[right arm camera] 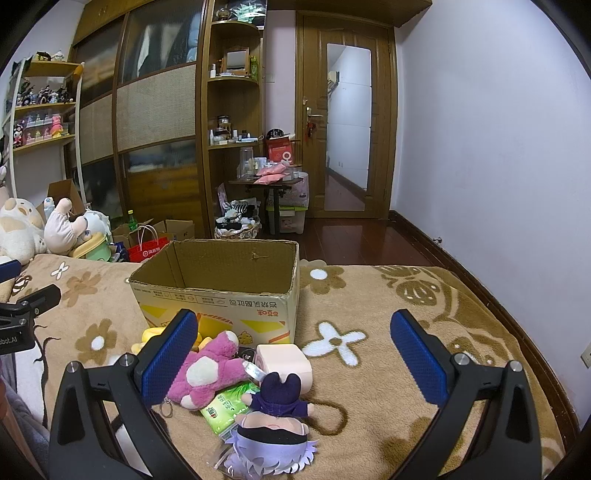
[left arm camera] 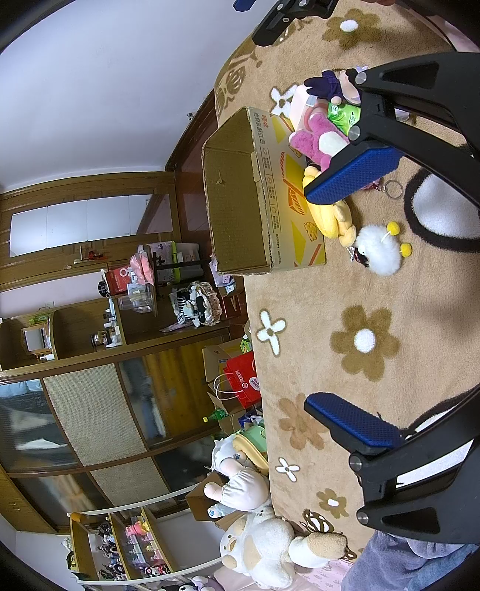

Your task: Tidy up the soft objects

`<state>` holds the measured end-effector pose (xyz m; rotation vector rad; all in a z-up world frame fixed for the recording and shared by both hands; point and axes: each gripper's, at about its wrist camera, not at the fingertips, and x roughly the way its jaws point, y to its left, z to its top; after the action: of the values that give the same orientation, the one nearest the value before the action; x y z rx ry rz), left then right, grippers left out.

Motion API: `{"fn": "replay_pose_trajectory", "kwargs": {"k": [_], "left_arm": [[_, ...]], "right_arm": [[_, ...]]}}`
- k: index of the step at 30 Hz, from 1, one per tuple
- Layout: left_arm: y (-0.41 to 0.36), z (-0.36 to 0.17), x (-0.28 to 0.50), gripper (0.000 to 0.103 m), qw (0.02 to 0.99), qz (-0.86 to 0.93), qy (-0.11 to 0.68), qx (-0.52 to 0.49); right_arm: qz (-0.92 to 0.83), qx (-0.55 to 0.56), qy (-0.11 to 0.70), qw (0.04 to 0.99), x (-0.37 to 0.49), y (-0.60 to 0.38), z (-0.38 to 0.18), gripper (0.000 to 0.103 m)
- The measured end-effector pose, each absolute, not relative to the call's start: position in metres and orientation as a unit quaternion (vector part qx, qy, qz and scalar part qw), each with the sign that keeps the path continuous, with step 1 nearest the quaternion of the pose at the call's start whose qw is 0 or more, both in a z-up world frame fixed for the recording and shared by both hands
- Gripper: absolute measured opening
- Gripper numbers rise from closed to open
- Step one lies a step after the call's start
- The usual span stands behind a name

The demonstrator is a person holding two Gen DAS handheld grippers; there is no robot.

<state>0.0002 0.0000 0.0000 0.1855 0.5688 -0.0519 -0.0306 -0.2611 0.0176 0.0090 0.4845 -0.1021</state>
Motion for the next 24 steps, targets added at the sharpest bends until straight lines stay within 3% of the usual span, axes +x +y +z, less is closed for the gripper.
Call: {"fn": "replay_pose_trajectory", "kwargs": {"k": [24], "left_arm": [[0.010, -0.005, 0.012, 0.101, 0.946, -0.036, 0.309, 0.088]], "right_arm": [[-0.055, 0.013, 0.248, 0.967, -0.031, -0.265, 0.012, 0.103]]}}
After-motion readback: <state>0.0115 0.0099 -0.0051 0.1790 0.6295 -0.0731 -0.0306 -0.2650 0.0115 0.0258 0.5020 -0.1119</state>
